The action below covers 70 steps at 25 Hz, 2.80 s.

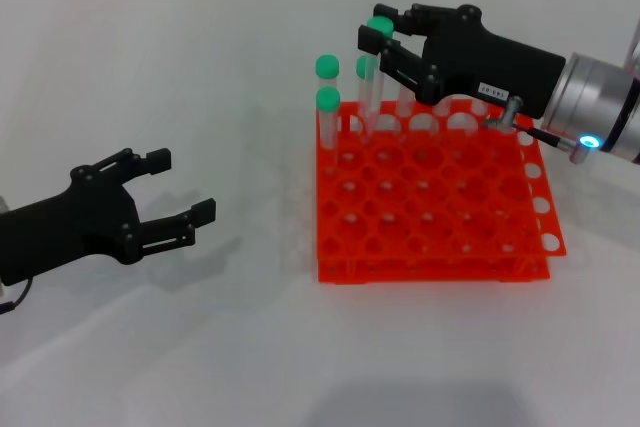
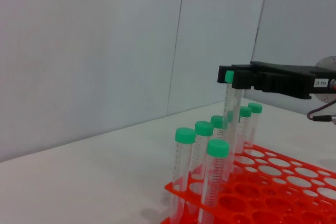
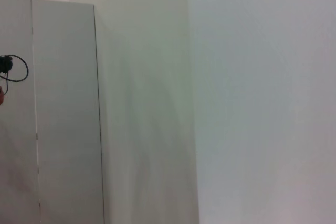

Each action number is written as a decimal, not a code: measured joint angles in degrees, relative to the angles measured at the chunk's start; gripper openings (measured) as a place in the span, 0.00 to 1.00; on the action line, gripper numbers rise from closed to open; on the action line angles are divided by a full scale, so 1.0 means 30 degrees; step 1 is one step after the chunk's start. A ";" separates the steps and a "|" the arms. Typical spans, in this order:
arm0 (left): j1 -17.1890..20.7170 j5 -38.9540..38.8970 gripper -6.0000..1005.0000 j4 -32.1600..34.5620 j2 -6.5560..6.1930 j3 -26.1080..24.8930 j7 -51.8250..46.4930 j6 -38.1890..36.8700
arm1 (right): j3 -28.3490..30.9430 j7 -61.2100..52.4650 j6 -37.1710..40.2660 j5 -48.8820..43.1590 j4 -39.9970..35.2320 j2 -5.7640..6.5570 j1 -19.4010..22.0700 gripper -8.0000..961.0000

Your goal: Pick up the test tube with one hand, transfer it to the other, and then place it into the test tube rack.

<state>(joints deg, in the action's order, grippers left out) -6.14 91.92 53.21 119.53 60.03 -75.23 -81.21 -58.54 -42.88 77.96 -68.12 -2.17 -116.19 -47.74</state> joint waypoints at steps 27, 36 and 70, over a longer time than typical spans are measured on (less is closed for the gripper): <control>-0.0610 0.0003 0.89 -0.0292 -0.0030 0.0000 0.0000 0.0146 | -0.0043 0.0758 -0.1133 -0.1313 0.0603 0.0001 0.0158 0.28; -0.0918 0.0037 0.89 -0.0771 -0.0049 0.0001 -0.0001 0.0172 | -0.0448 0.0048 -0.1460 -0.2374 0.0235 0.0001 -0.0248 0.28; -0.0846 0.0148 0.89 -0.0763 -0.0129 0.0002 -0.0103 0.0280 | -0.2693 -0.3765 0.0705 -0.2384 -0.5620 0.0288 0.3272 0.67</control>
<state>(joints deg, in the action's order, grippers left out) -8.68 92.37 50.92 119.14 60.03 -75.54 -80.37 -66.62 -54.17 80.07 -75.27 -19.03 -115.32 -37.92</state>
